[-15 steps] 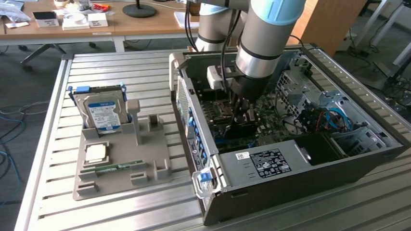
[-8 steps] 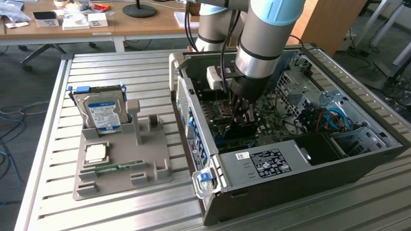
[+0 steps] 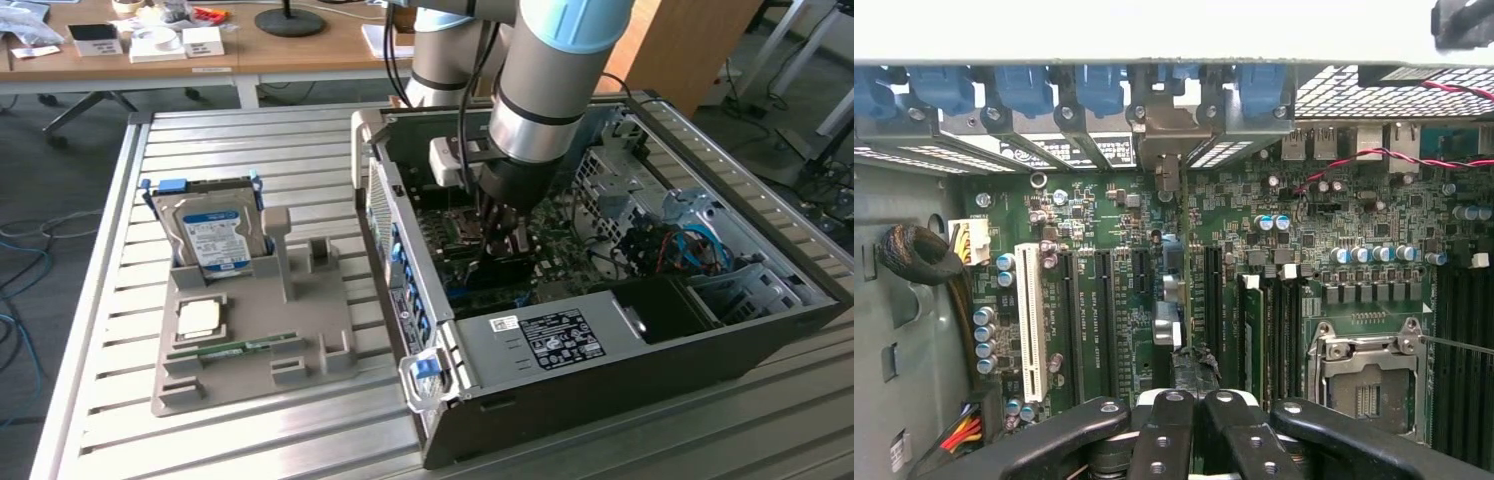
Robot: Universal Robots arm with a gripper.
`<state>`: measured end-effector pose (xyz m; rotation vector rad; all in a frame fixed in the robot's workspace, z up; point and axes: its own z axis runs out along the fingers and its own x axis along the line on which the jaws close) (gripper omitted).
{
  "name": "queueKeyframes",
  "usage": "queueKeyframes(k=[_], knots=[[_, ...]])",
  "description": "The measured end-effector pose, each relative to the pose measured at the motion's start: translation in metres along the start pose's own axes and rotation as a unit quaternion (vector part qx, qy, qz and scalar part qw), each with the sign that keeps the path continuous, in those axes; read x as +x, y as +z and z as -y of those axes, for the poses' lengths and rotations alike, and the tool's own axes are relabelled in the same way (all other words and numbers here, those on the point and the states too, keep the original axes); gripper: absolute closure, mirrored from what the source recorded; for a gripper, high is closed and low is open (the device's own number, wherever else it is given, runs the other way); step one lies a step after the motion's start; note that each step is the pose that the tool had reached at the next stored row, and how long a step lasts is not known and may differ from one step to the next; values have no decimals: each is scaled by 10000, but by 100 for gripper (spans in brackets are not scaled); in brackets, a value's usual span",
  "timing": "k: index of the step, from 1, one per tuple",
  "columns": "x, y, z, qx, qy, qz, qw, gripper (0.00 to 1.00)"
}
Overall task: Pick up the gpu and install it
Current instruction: 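Press down on the gpu until it lock into place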
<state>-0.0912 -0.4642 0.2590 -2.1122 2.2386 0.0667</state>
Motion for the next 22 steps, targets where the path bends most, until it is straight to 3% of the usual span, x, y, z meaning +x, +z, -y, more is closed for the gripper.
queueKeyframes(k=[8, 10, 22], knots=[[-4, -21, 0, 4, 0, 11, 10000, 89], [-5, -70, 1, 1, 0, 0, 10000, 89], [-26, -337, 4, 0, 0, 0, 10000, 89]])
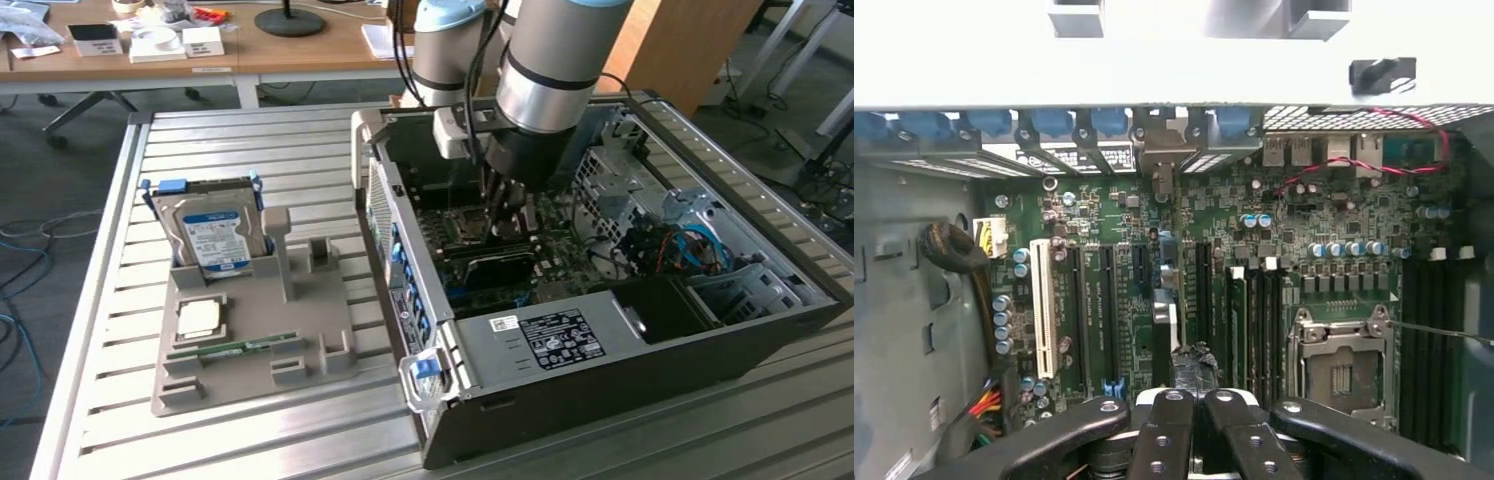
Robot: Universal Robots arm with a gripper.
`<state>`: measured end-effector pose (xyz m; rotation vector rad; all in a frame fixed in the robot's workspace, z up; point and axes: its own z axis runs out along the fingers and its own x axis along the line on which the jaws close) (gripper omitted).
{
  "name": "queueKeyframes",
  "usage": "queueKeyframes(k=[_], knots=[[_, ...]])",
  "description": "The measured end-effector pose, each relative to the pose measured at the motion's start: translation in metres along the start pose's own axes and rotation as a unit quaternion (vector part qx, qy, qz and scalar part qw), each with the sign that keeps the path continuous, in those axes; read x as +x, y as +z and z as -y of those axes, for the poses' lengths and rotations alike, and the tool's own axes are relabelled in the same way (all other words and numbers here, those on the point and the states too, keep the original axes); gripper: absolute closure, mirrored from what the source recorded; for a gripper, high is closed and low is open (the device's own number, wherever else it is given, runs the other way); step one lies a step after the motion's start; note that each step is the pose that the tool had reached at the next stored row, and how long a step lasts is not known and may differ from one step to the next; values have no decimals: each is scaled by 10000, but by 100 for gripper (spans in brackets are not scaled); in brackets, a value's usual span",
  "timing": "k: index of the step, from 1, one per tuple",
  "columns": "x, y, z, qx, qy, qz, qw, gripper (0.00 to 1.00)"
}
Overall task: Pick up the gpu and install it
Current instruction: 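Press down on the gpu until it lock into place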
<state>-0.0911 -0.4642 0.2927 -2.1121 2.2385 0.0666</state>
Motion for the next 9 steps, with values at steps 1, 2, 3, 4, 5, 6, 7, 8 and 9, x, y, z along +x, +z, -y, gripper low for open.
queueKeyframes(k=[1, 2, 3, 4, 5, 6, 7, 8, 9], knots=[[-1, -14, 0, 0, 0, 0, 10000, 89], [-2, -23, 0, 0, 0, 0, 10000, 89], [-2, -25, 0, 0, 0, 1, 10000, 89], [-2, -25, 0, 0, 0, 1, 10000, 89], [-2, -25, 0, 1, 0, 1, 10000, 89], [-2, -25, 0, 0, 0, 1, 10000, 89], [-2, -26, 0, 0, 0, 0, 10000, 89], [-2, -26, 0, 0, 0, 0, 10000, 89], [-2, -26, 0, 0, 0, 0, 10000, 89]])
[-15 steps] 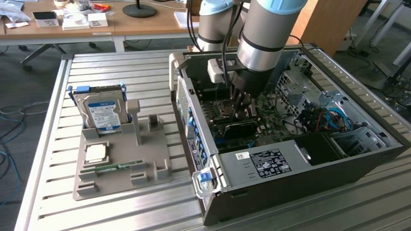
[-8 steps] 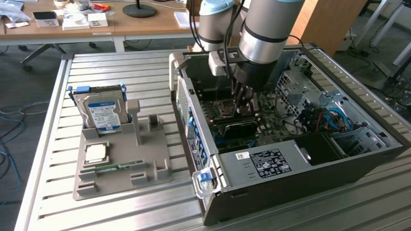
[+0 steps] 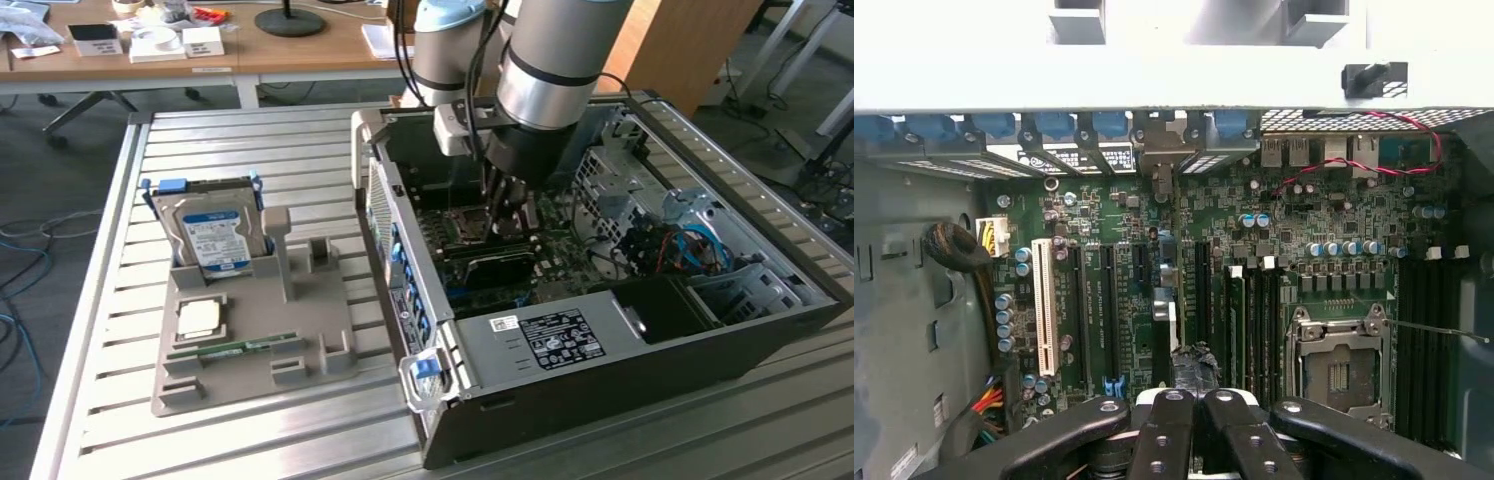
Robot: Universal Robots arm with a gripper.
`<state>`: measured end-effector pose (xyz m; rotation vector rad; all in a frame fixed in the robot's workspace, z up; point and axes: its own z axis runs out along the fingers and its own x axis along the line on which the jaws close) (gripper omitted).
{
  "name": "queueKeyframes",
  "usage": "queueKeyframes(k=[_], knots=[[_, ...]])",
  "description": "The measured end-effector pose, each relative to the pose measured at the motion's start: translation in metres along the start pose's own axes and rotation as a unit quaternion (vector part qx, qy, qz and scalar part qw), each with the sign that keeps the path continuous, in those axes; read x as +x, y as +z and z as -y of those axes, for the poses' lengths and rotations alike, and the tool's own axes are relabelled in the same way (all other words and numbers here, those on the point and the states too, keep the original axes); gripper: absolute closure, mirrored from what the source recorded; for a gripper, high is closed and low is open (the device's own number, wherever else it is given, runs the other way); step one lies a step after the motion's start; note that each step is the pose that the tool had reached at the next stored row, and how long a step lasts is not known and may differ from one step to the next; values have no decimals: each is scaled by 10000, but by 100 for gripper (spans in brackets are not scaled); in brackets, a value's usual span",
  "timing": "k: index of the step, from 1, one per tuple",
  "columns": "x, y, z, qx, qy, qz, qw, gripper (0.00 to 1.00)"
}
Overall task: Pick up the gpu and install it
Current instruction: 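Press down on the gpu until it lock into place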
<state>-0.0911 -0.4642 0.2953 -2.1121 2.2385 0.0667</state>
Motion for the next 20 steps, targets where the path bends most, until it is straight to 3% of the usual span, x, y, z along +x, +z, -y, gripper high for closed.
queueKeyframes(k=[5, 16, 20], knots=[[-3, -35, 0, 0, 0, 0, 10000, 89], [-17, -228, 3, 0, 0, 0, 10000, 89], [-18, -235, 3, 0, 0, 1, 10000, 89]])
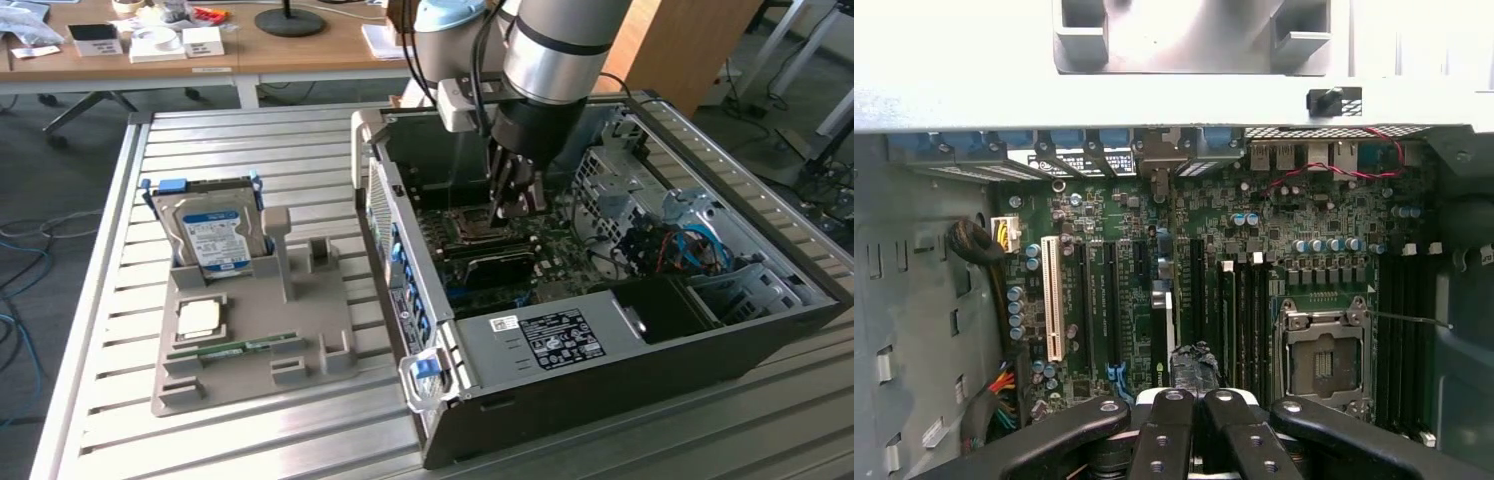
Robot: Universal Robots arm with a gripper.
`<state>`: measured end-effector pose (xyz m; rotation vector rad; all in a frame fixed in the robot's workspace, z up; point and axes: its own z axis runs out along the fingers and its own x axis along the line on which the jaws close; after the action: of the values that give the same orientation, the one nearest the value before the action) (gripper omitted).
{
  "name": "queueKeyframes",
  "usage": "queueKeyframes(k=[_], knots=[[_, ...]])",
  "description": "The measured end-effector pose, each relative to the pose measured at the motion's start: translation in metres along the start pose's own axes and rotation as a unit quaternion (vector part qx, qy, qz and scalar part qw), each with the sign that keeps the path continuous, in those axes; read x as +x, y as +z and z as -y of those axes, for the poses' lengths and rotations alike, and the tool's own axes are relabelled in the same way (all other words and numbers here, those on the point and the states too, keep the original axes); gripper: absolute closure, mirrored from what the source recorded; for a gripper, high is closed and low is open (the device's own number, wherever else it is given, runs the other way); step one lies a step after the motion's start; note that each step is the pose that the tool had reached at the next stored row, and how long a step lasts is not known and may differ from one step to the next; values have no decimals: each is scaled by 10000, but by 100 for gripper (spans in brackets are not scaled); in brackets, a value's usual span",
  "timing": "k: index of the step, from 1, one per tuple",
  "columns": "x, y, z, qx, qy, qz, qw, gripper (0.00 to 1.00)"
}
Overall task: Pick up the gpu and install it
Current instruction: 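Press down on the gpu until it lock into place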
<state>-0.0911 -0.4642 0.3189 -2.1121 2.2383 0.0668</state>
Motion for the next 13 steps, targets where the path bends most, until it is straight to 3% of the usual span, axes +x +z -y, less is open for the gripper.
queueKeyframes(k=[13], knots=[[-1, -9, 0, 0, 0, -1, 10000, 89]])
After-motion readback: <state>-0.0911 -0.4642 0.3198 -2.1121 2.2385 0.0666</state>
